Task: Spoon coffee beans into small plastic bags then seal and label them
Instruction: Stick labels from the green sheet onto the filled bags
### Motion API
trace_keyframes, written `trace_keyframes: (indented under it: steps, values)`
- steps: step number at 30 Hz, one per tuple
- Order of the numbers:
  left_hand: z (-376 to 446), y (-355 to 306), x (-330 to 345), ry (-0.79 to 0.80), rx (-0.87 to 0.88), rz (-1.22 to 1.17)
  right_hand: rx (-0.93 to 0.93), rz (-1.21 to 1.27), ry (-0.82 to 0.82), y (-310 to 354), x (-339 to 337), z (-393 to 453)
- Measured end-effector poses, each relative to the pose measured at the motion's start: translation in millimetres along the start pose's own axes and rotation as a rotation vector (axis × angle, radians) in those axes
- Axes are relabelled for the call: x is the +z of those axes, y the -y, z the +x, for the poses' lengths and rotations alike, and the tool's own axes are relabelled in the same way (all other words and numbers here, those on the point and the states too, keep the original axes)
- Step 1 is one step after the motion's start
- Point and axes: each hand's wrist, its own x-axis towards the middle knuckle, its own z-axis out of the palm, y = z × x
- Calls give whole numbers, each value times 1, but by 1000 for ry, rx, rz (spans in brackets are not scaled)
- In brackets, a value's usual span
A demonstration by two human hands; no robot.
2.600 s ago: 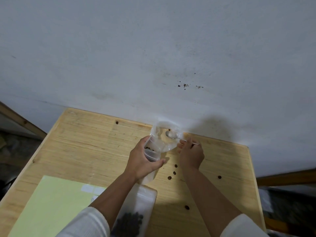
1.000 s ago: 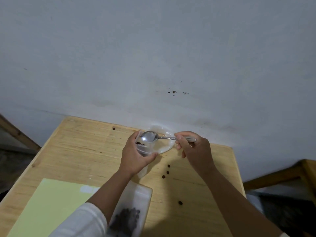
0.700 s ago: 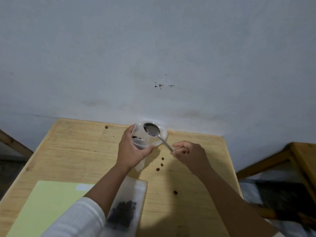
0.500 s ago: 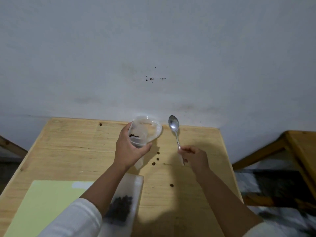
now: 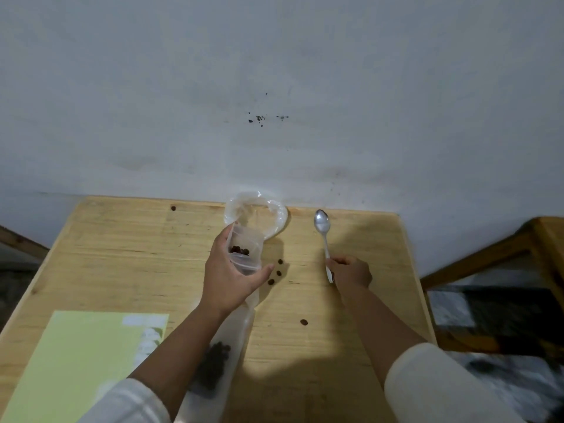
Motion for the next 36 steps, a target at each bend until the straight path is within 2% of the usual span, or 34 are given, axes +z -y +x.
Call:
trace_keyframes:
  steps: [6, 10, 12, 14, 17, 19, 23, 29, 33, 36]
  values:
    - [7, -1, 1, 18, -30, 17, -72, -157, -53, 1, 9, 5]
    - [14, -6, 2, 31, -28, 1, -145, -85, -98, 20, 8, -8]
    - [18, -11, 2, 47, -19, -16, -245, 61, 13, 44, 5, -26]
    - [23, -17, 2, 66, -1, -22, -361, 196, 220, 71, -2, -49]
    - [27, -27, 3, 104, 17, -48, -501, 123, 450, 102, -10, -75]
    - [27, -35, 2, 132, 24, -87, -521, 61, 467, 115, -12, -81]
    - [29, -40, -8, 177, 7, -134, -655, -69, 371, 131, -15, -83]
    - [33, -38, -35, -11, 36, -312, -726, -103, 458, 159, -24, -96]
    - [34, -44, -50, -118, 16, -436, -611, 143, 507, 156, -22, -108]
    - [33, -46, -56, -184, -27, -552, -643, 317, 514, 144, -20, -117]
